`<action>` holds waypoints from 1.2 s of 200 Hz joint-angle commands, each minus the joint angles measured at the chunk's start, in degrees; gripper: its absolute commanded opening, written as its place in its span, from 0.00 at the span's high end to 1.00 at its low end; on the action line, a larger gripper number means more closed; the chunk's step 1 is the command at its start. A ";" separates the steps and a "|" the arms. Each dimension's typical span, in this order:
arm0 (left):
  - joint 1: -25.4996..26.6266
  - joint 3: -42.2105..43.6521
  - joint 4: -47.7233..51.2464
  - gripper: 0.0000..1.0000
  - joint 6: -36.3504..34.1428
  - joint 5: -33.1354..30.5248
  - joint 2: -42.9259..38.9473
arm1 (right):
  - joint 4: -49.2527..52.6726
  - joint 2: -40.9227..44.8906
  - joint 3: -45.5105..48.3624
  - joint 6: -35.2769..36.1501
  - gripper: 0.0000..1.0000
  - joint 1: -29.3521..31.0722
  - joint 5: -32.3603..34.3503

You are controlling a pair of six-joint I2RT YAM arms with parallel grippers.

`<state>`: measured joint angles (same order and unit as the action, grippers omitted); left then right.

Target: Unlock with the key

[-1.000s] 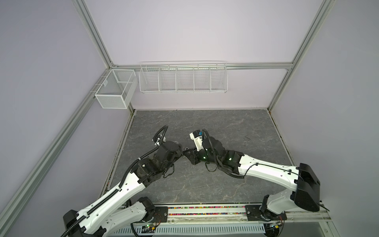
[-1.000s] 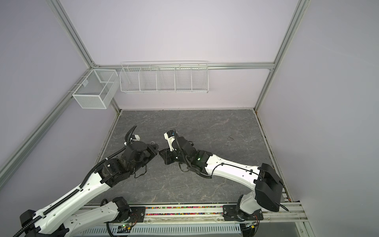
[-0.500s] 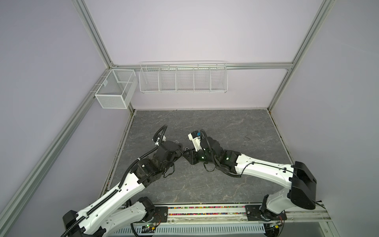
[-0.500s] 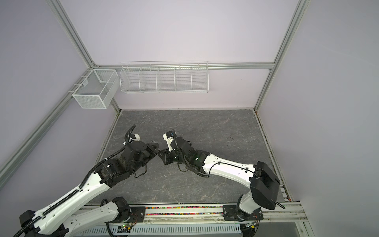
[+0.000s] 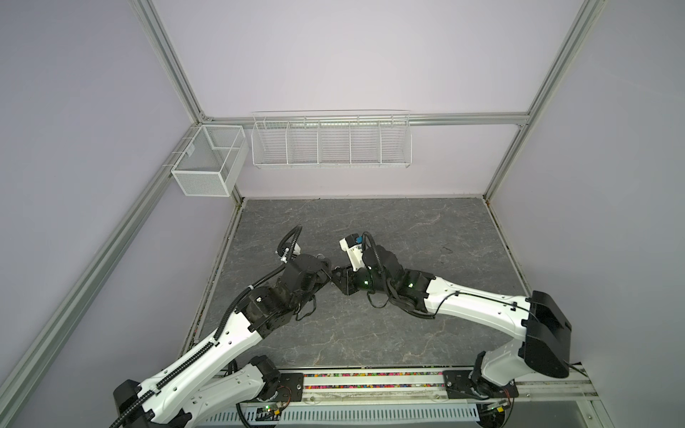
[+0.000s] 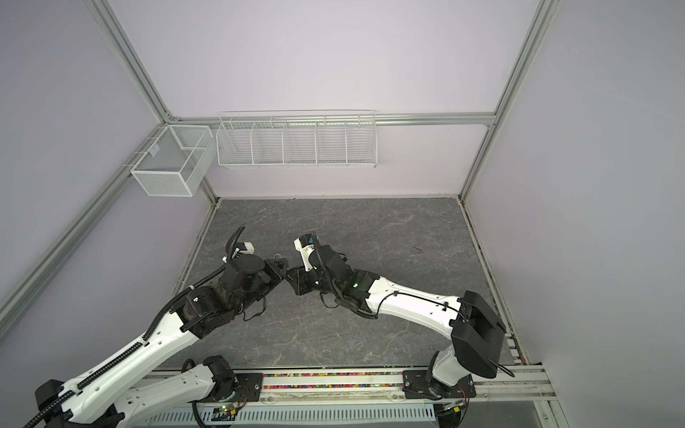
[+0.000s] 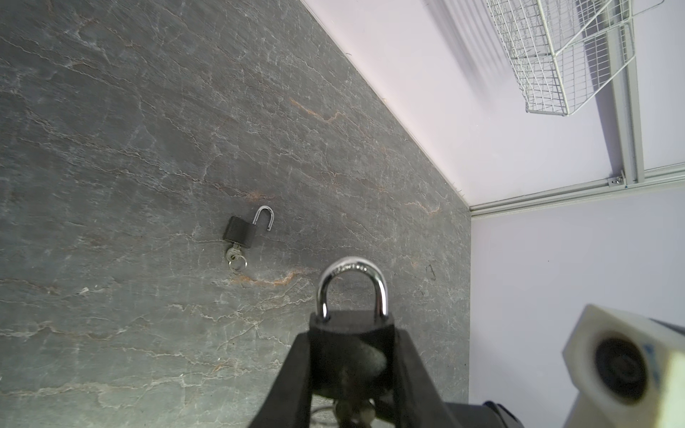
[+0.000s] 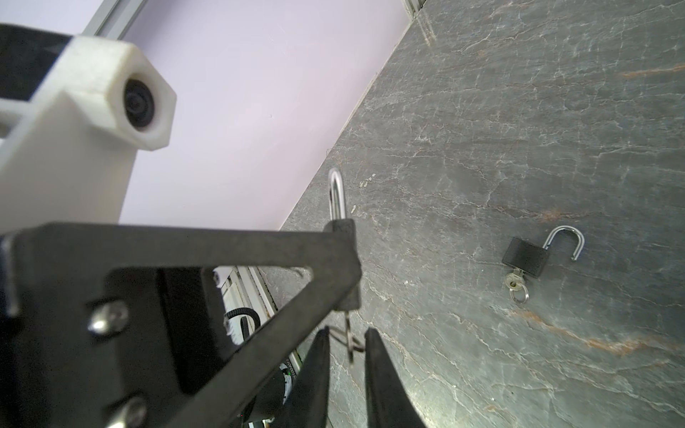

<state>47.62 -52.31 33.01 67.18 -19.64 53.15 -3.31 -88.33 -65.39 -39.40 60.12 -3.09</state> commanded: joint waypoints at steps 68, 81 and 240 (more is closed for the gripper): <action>-0.19 -1.17 -1.87 1.00 -0.29 0.98 -0.60 | -1.32 -0.50 -1.32 -1.07 0.82 -1.04 -1.21; -0.18 -1.01 -2.45 1.00 -0.18 1.48 -0.83 | -1.76 -0.62 -1.16 -1.46 0.84 -1.19 -1.64; -0.24 7.31 -16.61 1.00 2.09 9.09 -6.71 | -22.65 2.94 7.64 -11.34 0.93 -2.65 -7.86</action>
<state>46.74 -45.30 22.76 68.73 -16.08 47.46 -17.65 -87.00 -58.83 -47.03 57.87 -9.76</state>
